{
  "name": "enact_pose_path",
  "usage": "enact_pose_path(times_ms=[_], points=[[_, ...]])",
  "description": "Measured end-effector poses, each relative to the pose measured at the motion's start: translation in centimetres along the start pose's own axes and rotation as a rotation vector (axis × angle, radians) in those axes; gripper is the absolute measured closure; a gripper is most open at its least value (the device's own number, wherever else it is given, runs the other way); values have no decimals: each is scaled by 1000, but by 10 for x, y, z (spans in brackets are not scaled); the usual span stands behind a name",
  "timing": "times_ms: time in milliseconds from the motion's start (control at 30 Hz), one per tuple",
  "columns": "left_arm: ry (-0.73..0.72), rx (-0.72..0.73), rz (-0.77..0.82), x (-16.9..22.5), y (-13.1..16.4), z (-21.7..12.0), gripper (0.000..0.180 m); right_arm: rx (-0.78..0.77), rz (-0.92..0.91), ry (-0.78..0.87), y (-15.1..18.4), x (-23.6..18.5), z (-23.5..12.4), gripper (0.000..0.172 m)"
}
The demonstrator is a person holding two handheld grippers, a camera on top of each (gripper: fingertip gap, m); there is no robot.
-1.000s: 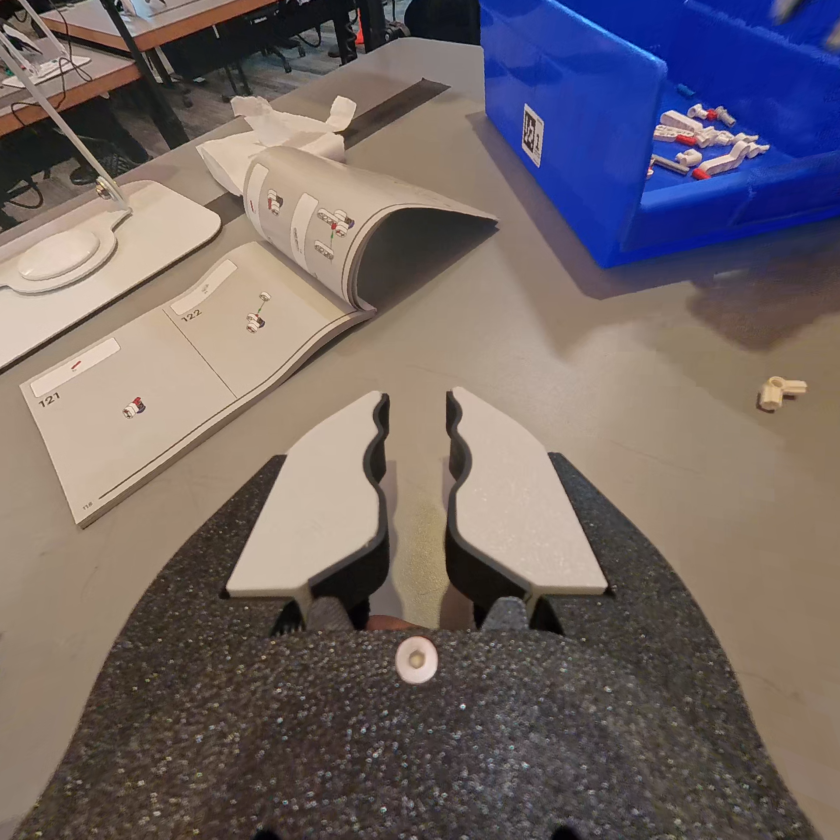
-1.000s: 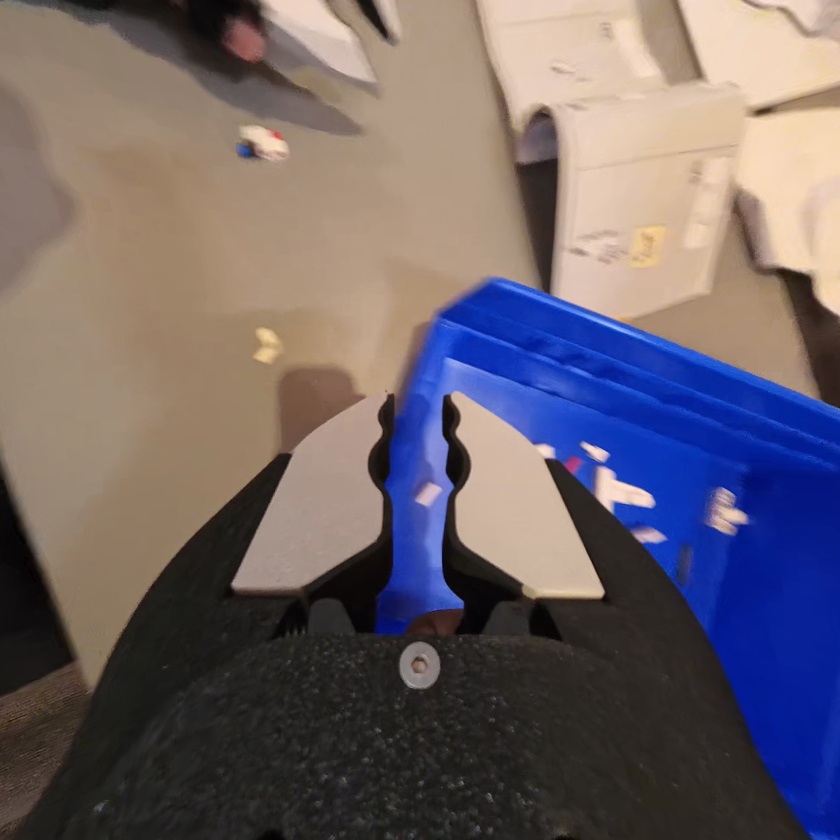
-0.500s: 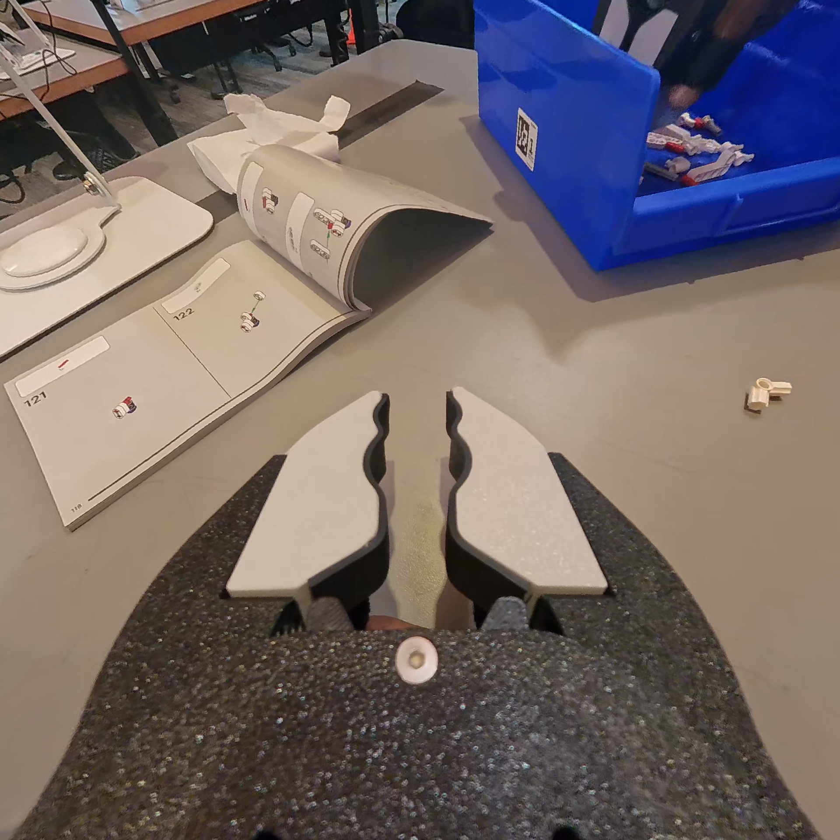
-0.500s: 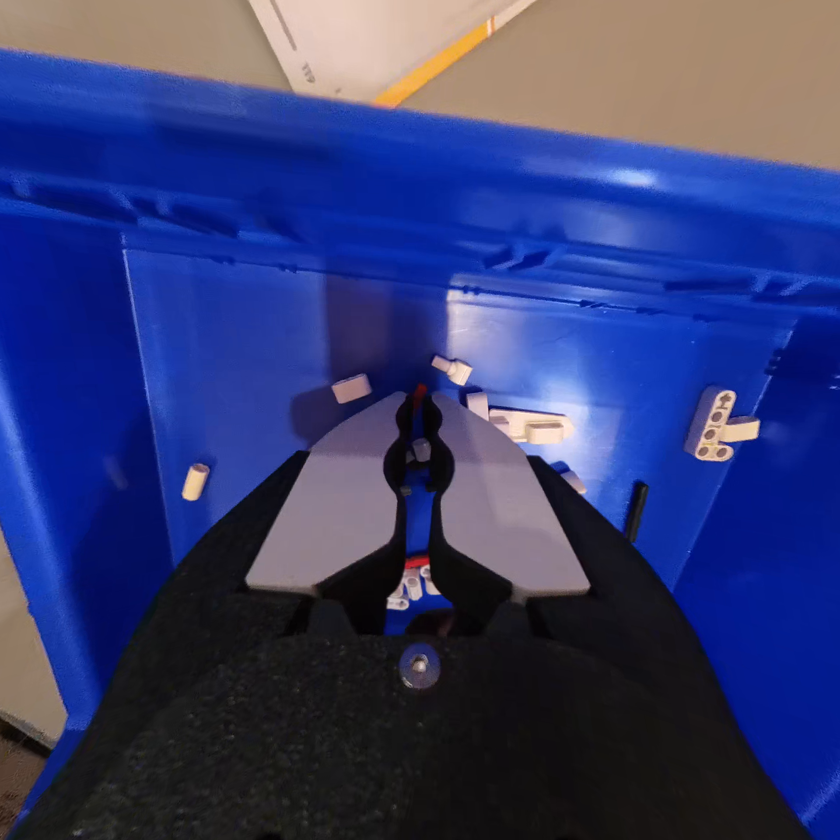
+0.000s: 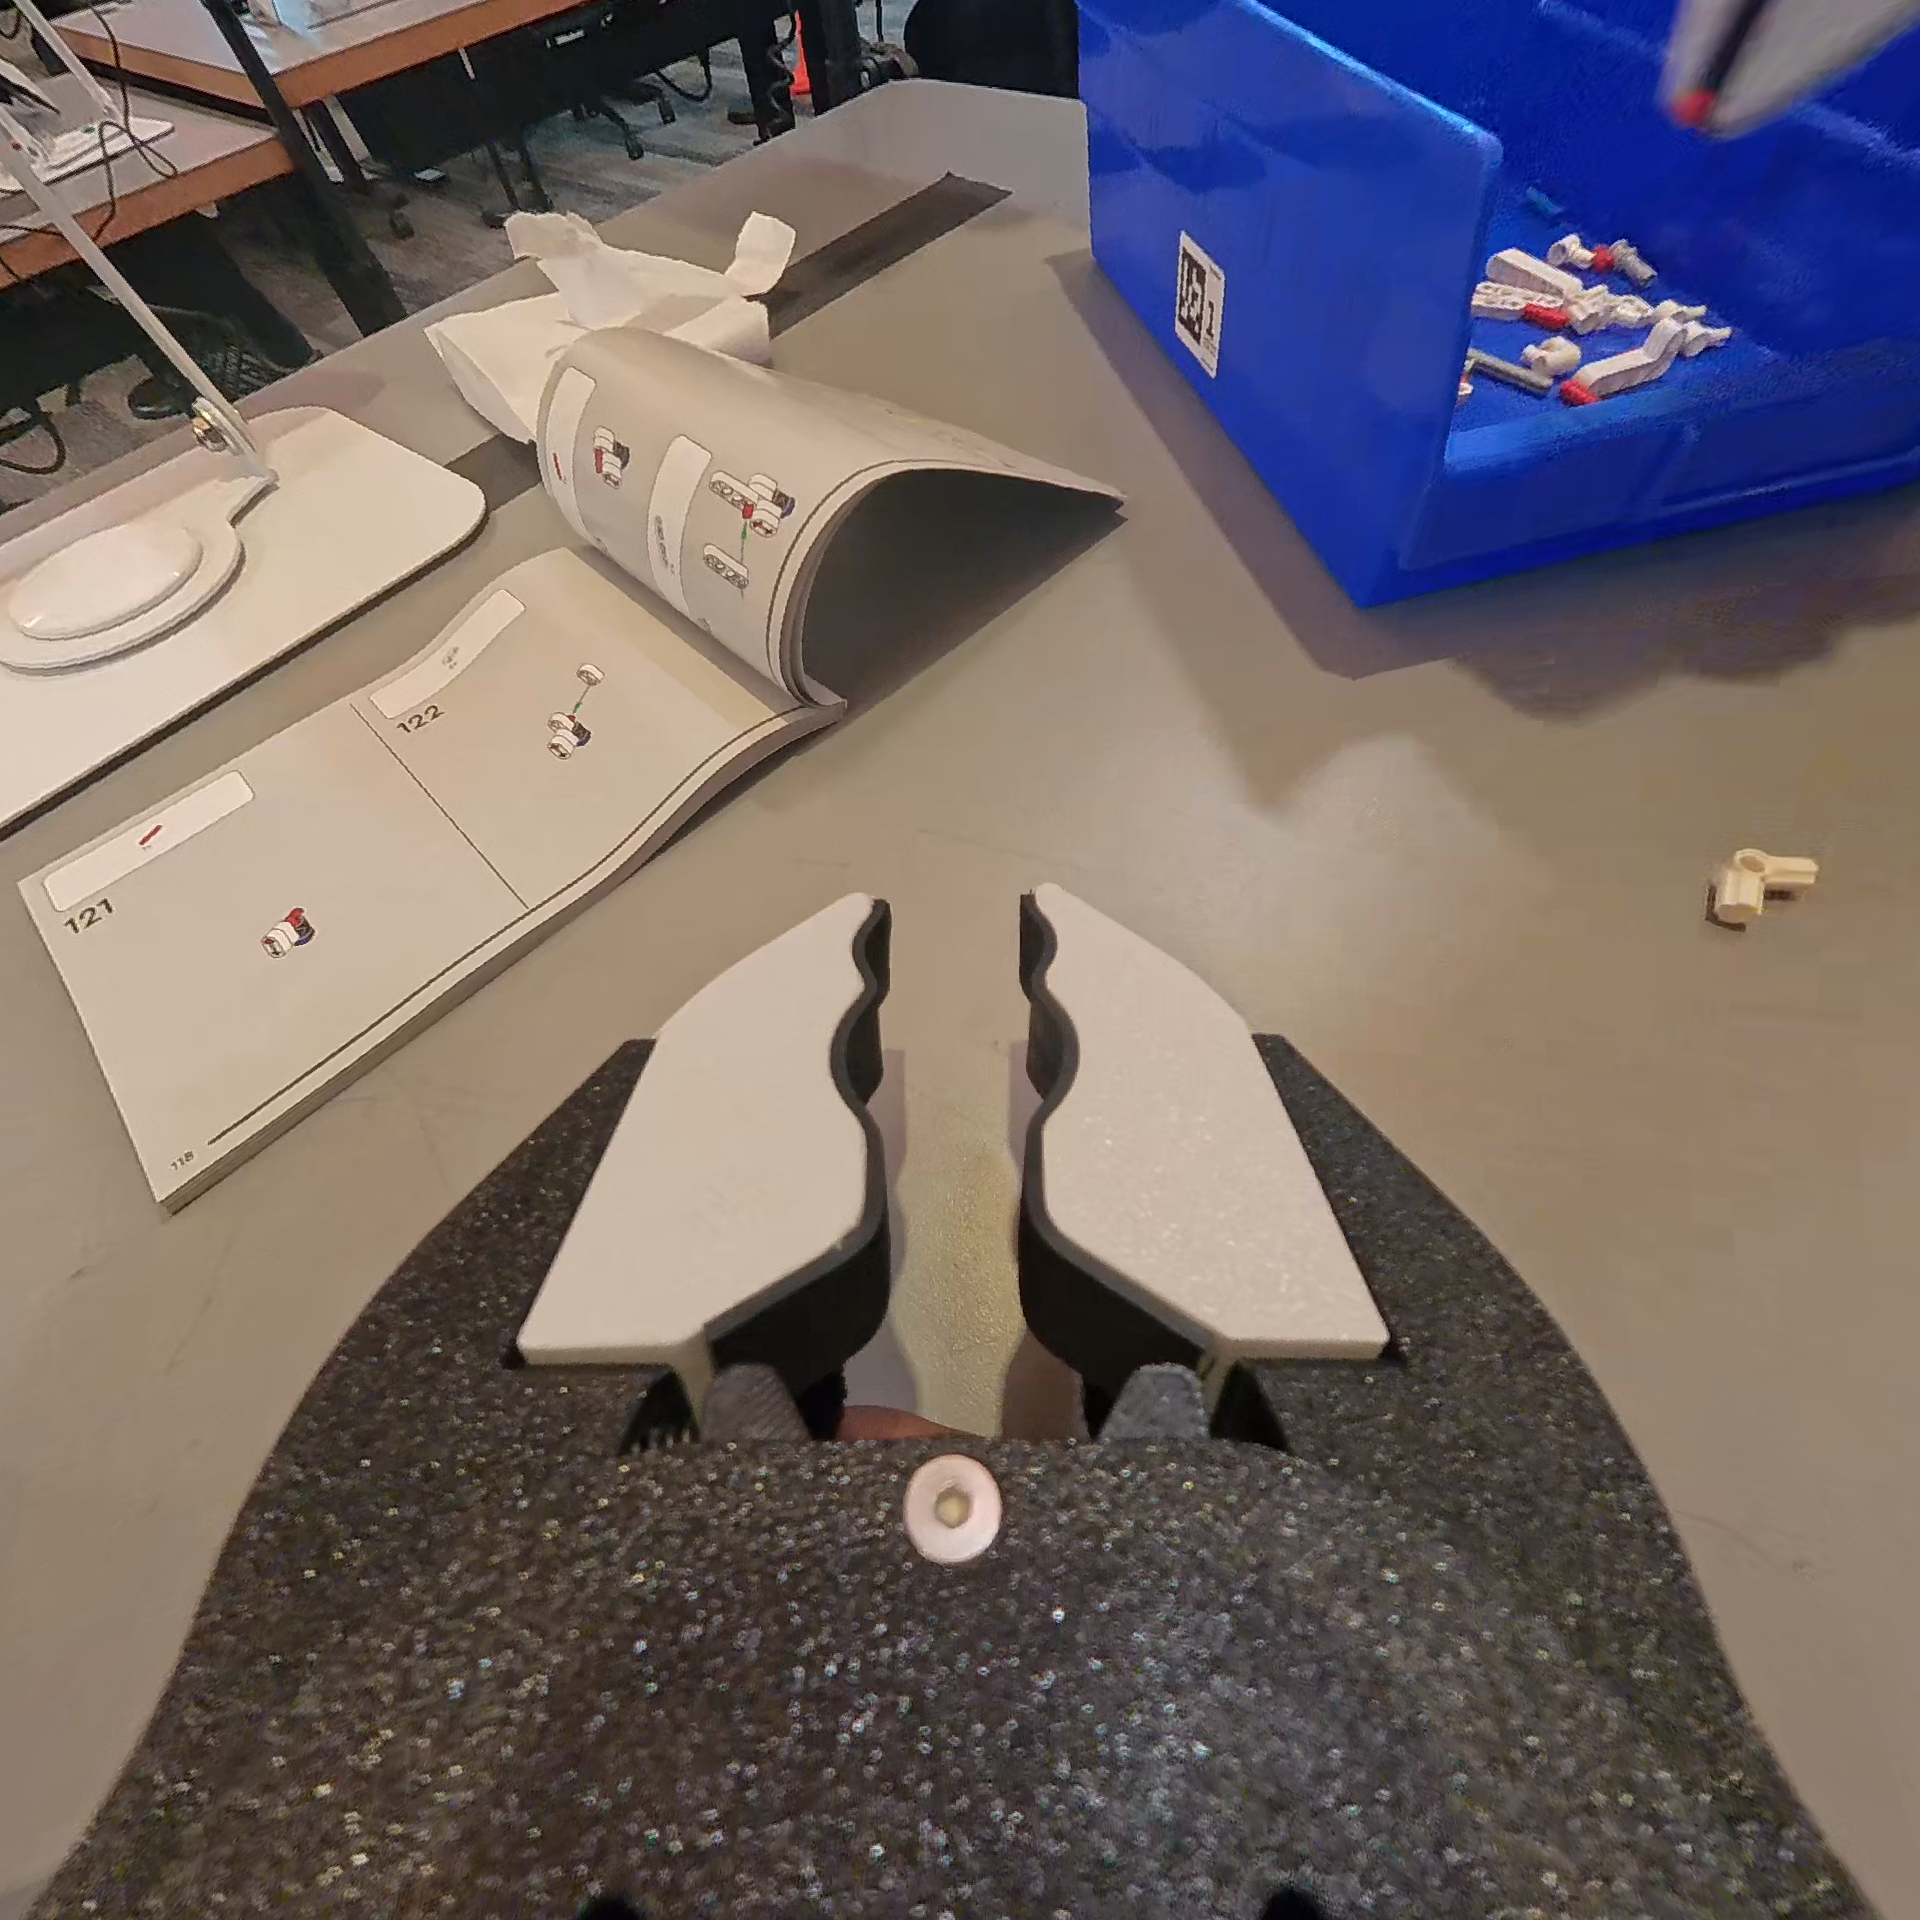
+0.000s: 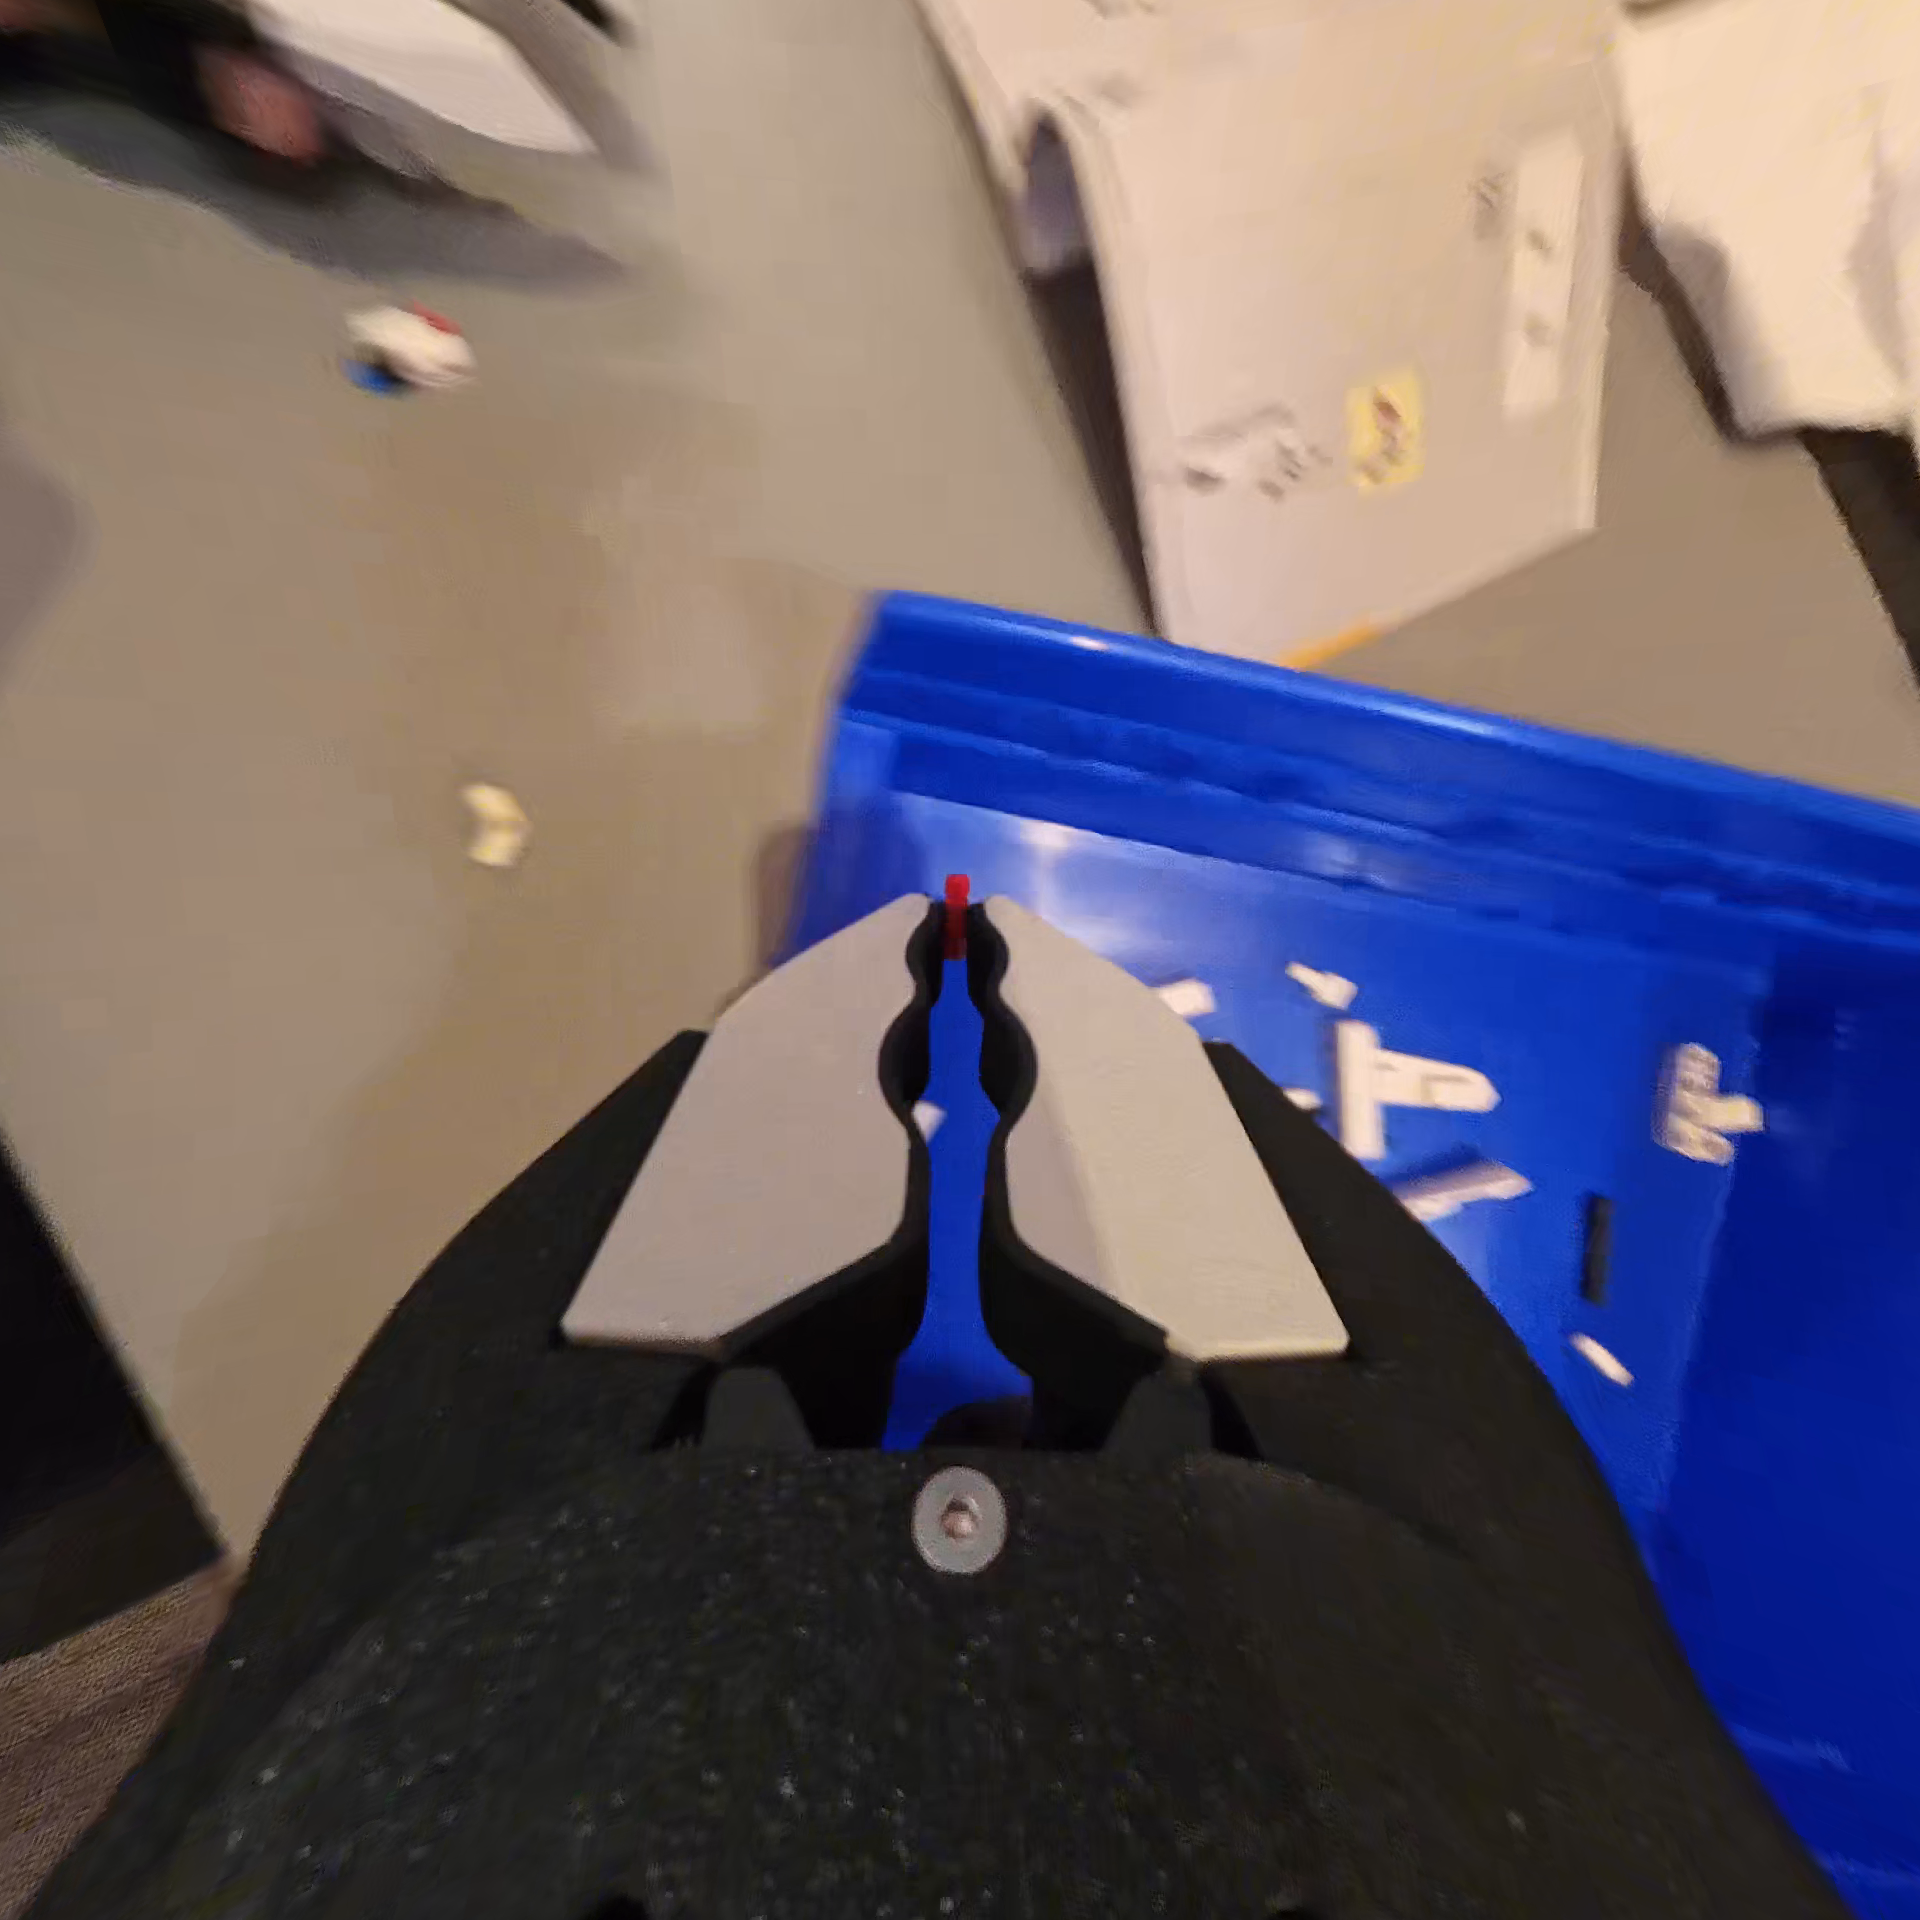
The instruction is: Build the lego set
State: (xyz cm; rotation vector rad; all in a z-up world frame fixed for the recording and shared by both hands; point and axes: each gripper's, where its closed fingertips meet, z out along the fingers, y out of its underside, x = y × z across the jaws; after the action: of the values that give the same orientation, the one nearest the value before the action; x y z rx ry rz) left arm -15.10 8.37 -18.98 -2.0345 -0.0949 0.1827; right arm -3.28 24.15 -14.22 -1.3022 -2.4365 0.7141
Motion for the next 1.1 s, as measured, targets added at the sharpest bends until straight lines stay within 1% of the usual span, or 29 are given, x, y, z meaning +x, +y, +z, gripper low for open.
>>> enact_pose_path(times_ms=[67,167,233,300,333,400,433,533,600,667,733,800,933,1100], points=[[-1,1,4,0,0,0,157,0,-39,-56,1,-41,7,168],[-5,0,13,1,0,0,157,-103,-96,-88,27,-83,40,168],[-8,-4,21,1,1,0,157,-157,-115,-89,44,-98,61,168],[-14,-4,31,2,1,0,157,-192,-136,-58,55,-102,74,166],[-16,-7,35,2,1,0,157,-162,-133,-56,51,-104,74,167],[-19,-10,42,2,1,1,157,-197,-116,-72,54,-105,73,158],[-20,-9,44,2,1,0,157,-189,-123,-61,51,-102,69,154],[-23,-10,47,3,1,1,157,-116,-136,-18,29,-77,38,152],[-23,-11,51,3,1,1,157,-74,-194,56,17,-42,13,153],[-23,-14,60,4,1,1,157,-116,-260,140,24,4,-1,153],[-25,-16,68,4,2,1,157,-201,-302,175,42,43,3,153],[-26,-15,69,4,2,1,157,-290,-307,143,61,65,16,153],[-19,-13,48,3,1,1,157,-429,-385,89,91,79,36,153],[-3,-16,26,3,2,1,157,-438,-377,89,98,84,43,155]])
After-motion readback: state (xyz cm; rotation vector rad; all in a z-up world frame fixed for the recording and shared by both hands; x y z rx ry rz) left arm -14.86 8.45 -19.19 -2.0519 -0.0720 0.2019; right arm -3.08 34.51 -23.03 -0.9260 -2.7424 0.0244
